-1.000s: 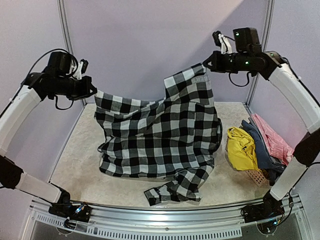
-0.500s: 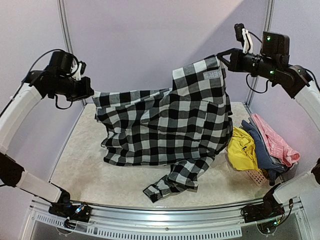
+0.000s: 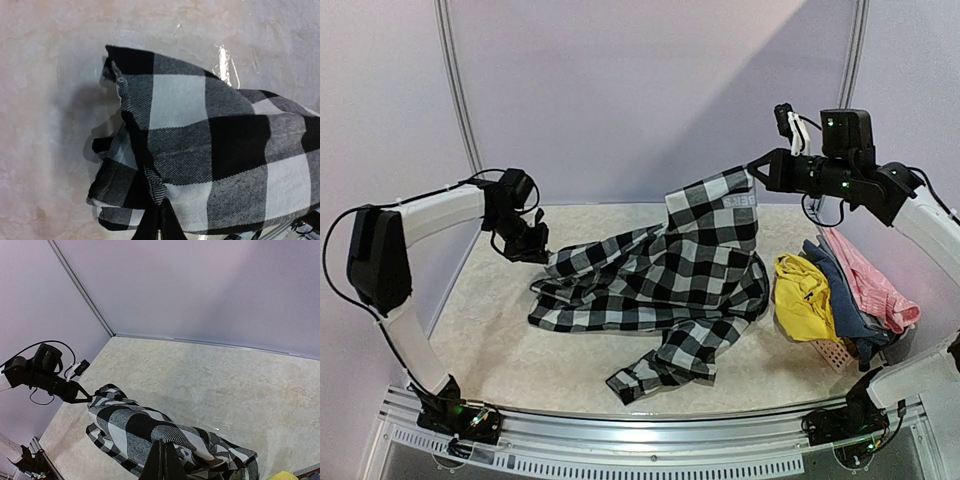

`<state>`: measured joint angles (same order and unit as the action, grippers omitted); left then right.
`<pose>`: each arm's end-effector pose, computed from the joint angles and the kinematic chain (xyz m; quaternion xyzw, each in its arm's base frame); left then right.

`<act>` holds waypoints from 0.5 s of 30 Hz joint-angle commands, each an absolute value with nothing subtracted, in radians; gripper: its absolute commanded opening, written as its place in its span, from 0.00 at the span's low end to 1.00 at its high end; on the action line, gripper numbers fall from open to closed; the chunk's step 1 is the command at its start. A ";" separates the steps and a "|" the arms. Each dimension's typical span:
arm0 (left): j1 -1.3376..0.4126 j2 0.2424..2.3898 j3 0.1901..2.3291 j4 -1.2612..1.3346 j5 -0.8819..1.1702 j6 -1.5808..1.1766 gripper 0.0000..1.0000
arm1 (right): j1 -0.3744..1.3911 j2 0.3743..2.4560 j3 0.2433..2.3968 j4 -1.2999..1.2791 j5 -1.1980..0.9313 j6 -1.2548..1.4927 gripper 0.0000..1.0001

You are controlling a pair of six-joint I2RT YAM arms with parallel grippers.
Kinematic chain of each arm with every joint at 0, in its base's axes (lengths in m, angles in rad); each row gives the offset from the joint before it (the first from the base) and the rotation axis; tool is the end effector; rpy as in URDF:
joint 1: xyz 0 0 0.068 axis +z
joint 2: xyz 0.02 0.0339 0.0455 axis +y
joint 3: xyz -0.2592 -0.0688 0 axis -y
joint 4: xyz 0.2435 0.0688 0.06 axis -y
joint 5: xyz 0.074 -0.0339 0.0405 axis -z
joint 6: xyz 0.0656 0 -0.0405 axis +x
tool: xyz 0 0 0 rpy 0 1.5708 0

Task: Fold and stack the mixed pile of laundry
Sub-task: Place the crumpled shirt at the center of the board.

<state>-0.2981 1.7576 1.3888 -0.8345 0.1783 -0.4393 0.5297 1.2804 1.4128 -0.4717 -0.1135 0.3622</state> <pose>0.3471 -0.1188 0.2071 -0.0529 0.9780 -0.1472 0.1382 0.2642 0.1633 0.4071 -0.1008 0.8094 0.2905 0.5003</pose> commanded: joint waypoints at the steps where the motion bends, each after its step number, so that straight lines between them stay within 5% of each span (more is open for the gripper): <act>1: -0.298 1.831 1.423 -0.800 0.234 -0.426 0.10 | 0.528 1.279 1.414 -0.474 -0.104 0.388 0.00; 8: -0.301 1.752 1.354 -0.749 0.286 -0.406 0.64 | 0.530 1.341 1.468 -0.499 -0.090 0.404 0.00; 15: -0.307 1.593 1.094 -0.531 0.437 -0.416 0.60 | 0.530 1.421 1.565 -0.529 -0.048 0.419 0.00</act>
<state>-0.3000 1.6505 1.1961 -0.6777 0.3237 -0.4171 0.5301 1.3865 1.4937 -0.5098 -0.0856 0.4038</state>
